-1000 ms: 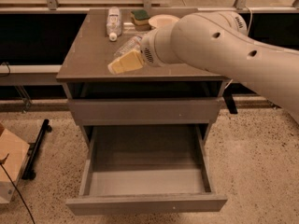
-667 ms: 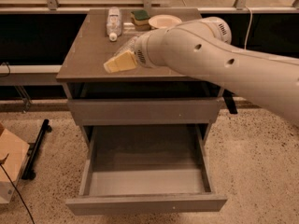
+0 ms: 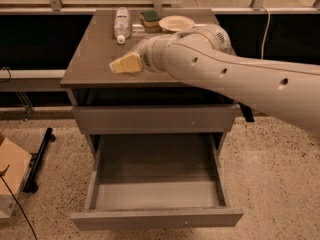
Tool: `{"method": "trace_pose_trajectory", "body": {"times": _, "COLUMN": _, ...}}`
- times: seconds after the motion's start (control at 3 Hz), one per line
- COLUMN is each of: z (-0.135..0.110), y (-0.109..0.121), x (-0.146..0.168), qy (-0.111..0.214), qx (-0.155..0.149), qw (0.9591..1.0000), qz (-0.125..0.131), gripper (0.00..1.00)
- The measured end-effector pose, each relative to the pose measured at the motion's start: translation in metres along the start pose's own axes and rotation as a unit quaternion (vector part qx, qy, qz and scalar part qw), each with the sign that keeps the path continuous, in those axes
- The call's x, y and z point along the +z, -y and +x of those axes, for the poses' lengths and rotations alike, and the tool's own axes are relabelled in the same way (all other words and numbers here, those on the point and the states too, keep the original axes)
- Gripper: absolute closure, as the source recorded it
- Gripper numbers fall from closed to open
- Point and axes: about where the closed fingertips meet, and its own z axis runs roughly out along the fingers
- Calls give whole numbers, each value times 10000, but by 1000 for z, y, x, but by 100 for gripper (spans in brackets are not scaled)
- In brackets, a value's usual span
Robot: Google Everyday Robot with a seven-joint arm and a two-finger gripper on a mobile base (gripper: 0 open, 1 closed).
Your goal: Place water bottle into middle drawer
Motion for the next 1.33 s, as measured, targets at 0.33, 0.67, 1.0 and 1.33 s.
{"method": "trace_pose_trajectory", "body": {"times": 0.33, "z": 9, "y": 10, "x": 28, "qy": 31, "qx": 279, "qw": 9996, "qz": 37, "gripper": 0}}
{"method": "trace_pose_trajectory", "body": {"times": 0.67, "z": 18, "y": 17, "x": 48, "qy": -4, "qx": 497, "qw": 9987, "qz": 63, "gripper": 0}}
{"method": "trace_pose_trajectory", "body": {"times": 1.0, "z": 25, "y": 22, "x": 63, "qy": -36, "qx": 699, "qw": 9975, "qz": 91, "gripper": 0}}
{"method": "trace_pose_trajectory", "body": {"times": 1.33, "z": 27, "y": 23, "x": 80, "qy": -29, "qx": 874, "qw": 9961, "qz": 76, "gripper": 0}}
